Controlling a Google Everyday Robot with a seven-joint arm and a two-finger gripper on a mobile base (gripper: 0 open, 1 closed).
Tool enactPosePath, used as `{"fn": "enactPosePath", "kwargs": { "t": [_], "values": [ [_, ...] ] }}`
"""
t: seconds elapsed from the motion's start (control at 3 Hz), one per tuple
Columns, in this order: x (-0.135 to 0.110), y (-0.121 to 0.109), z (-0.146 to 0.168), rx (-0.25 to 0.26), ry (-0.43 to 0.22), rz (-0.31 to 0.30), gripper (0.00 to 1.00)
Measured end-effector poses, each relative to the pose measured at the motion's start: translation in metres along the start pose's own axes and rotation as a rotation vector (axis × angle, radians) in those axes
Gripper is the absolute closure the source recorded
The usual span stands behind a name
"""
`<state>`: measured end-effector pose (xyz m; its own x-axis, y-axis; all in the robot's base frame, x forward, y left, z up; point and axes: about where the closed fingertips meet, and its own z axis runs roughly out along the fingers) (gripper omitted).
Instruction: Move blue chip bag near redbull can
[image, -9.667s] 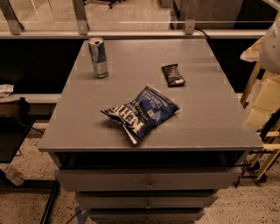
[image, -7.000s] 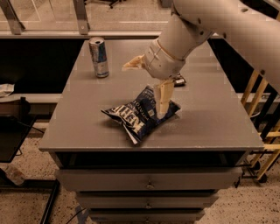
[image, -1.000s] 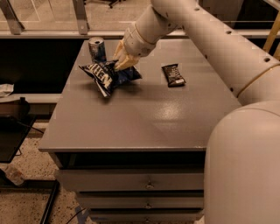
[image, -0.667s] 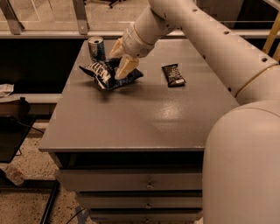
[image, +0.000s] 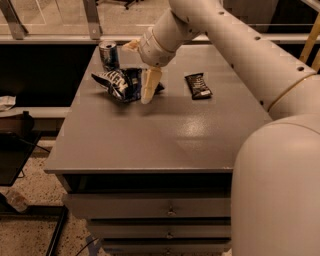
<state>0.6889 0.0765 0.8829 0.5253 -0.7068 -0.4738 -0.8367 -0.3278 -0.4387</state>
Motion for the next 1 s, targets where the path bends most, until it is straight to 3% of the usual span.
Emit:
{"fn": "enactPosePath", "kwargs": {
  "t": [0.33,1.0],
  "values": [
    [0.006,0.009,-0.028,0.031,0.061,0.026,0.00],
    [0.014,0.055,-0.112,0.171,0.209,0.121,0.00]
  ]
}}
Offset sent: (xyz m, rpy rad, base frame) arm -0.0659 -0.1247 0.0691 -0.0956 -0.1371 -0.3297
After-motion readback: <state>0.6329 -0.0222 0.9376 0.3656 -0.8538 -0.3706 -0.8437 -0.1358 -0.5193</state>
